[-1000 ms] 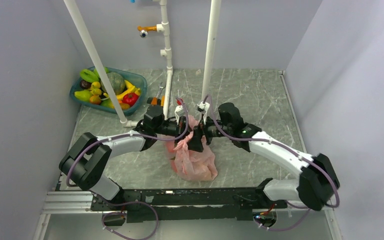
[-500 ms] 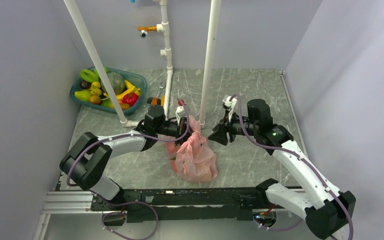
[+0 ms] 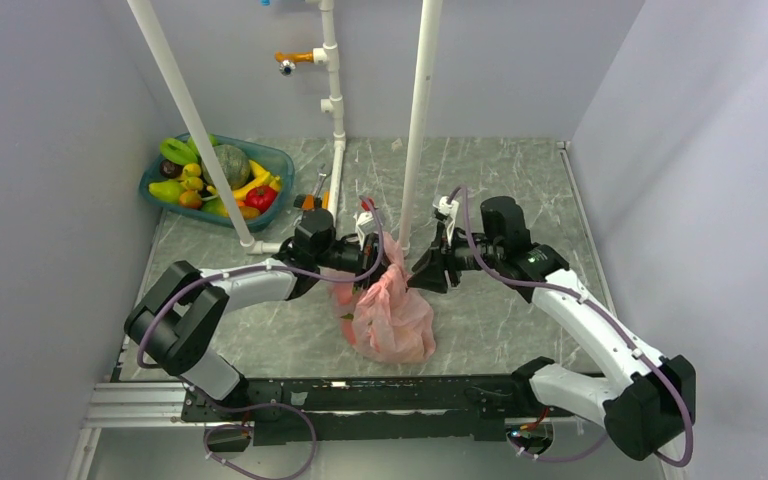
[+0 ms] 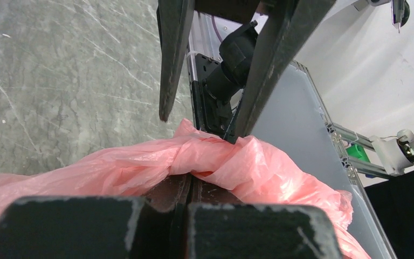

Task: Place the fake fruits into the plastic bag and tie a complex knot

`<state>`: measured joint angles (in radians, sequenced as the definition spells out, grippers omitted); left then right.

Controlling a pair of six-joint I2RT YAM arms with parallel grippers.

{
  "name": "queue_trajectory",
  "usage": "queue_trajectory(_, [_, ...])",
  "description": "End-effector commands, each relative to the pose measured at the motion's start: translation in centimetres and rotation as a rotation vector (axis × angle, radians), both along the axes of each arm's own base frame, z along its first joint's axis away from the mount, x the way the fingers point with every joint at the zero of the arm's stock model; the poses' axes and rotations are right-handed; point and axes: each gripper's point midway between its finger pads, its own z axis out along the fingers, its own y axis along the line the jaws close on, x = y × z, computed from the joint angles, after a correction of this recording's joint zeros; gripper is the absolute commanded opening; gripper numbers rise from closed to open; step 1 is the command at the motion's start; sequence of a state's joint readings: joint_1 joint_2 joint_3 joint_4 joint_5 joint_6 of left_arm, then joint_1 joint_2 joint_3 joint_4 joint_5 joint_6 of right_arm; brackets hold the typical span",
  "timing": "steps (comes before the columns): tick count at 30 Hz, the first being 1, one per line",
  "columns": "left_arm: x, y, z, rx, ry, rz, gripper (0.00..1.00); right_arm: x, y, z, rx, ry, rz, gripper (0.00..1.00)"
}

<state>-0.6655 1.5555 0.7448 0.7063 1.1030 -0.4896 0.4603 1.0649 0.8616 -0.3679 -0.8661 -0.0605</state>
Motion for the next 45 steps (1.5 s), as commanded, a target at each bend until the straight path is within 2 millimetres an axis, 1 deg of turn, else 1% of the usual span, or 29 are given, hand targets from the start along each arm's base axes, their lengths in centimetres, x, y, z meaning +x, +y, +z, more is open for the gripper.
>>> queue_trajectory(1, [0.1,-0.6,2.0,-0.058,-0.082,-0.038,0.00,-0.2,0.9,0.2,0.038,-0.025,0.069,0.50])
queue_trajectory(6, [0.1,-0.5,2.2,-0.067,-0.084,-0.037,0.00,-0.3,1.1,-0.7,0.025,-0.008,0.089,0.52])
queue_trajectory(8, [0.1,-0.6,2.3,-0.071,-0.083,-0.035,0.00,-0.2,1.1,-1.1,0.016,0.004,0.090,0.58])
queue_trajectory(9, [0.1,-0.6,2.3,-0.072,-0.084,-0.037,0.00,-0.2,1.0,-1.3,0.014,0.006,0.088,0.59])
queue_trajectory(10, [0.1,-0.6,2.3,-0.072,-0.085,-0.038,0.00,-0.2,1.1,-1.3,0.014,0.008,0.091,0.58])
queue_trajectory(12, [0.0,-0.6,2.3,-0.073,-0.084,-0.041,0.00,-0.2,1.2,-1.2,0.023,0.001,0.090,0.48])
queue_trajectory(16, [-0.1,-0.5,2.1,-0.067,-0.087,-0.049,0.00,-0.3,1.2,-0.6,0.042,-0.027,0.099,0.21])
queue_trajectory(18, [-0.2,-0.4,1.8,-0.059,-0.093,-0.052,0.00,-0.5,1.1,-0.4,0.039,-0.033,0.107,0.13])
queue_trajectory(19, [-0.3,-0.3,1.7,-0.057,-0.097,-0.052,0.00,-0.6,1.0,-0.3,0.034,-0.040,0.111,0.06])
queue_trajectory(21, [-0.5,-0.1,1.4,-0.047,-0.099,-0.053,0.00,-0.8,0.8,0.0,0.029,-0.055,0.118,0.00])
queue_trajectory(23, [-0.7,0.1,1.1,-0.041,-0.100,-0.060,0.00,-1.0,0.7,0.3,0.022,-0.065,0.118,0.00])
queue_trajectory(24, [-0.8,0.2,1.0,-0.034,-0.099,-0.060,0.02,-1.0,0.6,0.4,0.020,-0.067,0.118,0.00])
queue_trajectory(27, [-0.4,0.9,0.7,-0.005,-0.092,-0.034,0.30,-0.8,0.4,0.6,0.008,-0.082,0.096,0.00])
queue_trajectory(28, [-0.3,1.5,0.7,0.003,-0.089,-0.019,0.38,-0.8,0.3,0.6,0.006,-0.086,0.094,0.00])
queue_trajectory(29, [0.1,2.2,0.8,0.011,-0.092,0.005,0.43,-0.7,0.2,0.6,0.002,-0.086,0.085,0.00])
queue_trajectory(31, [0.7,4.0,0.7,0.055,-0.096,0.060,0.53,-0.5,0.1,0.5,-0.006,-0.088,0.069,0.00])
queue_trajectory(34, [2.0,7.2,1.1,0.139,-0.150,0.169,0.63,-0.2,0.1,0.4,-0.012,-0.091,0.051,0.00])
queue_trajectory(35, [1.8,8.4,0.7,0.197,-0.143,0.188,0.68,-0.1,0.1,0.4,-0.012,-0.090,0.047,0.00])
queue_trajectory(36, [2.0,9.4,1.3,0.227,-0.189,0.211,0.81,0.0,0.1,0.4,-0.013,-0.088,0.041,0.00])
queue_trajectory(37, [1.8,10.3,1.7,0.262,-0.230,0.216,0.88,0.0,0.2,0.4,-0.014,-0.088,0.040,0.00])
queue_trajectory(38, [1.2,11.0,2.0,0.295,-0.257,0.207,0.91,0.1,0.2,0.4,-0.014,-0.089,0.038,0.00])
queue_trajectory(39, [0.4,11.6,2.4,0.308,-0.313,0.176,0.91,0.1,0.3,0.3,-0.016,-0.085,0.034,0.00])
queue_trajectory(40, [-0.6,12.0,2.6,0.323,-0.321,0.148,0.95,0.2,0.3,0.3,-0.017,-0.087,0.031,0.00])
queue_trajectory(41, [-1.5,12.3,2.7,0.341,-0.322,0.129,0.96,0.1,0.4,0.3,-0.017,-0.086,0.031,0.00])
queue_trajectory(44, [-3.7,12.3,2.1,0.403,-0.363,0.070,0.96,0.0,0.5,0.2,-0.018,-0.079,0.024,0.00])
queue_trajectory(45, [-4.0,12.0,1.7,0.431,-0.392,0.068,0.95,0.0,0.6,0.2,-0.018,-0.080,0.022,0.00])
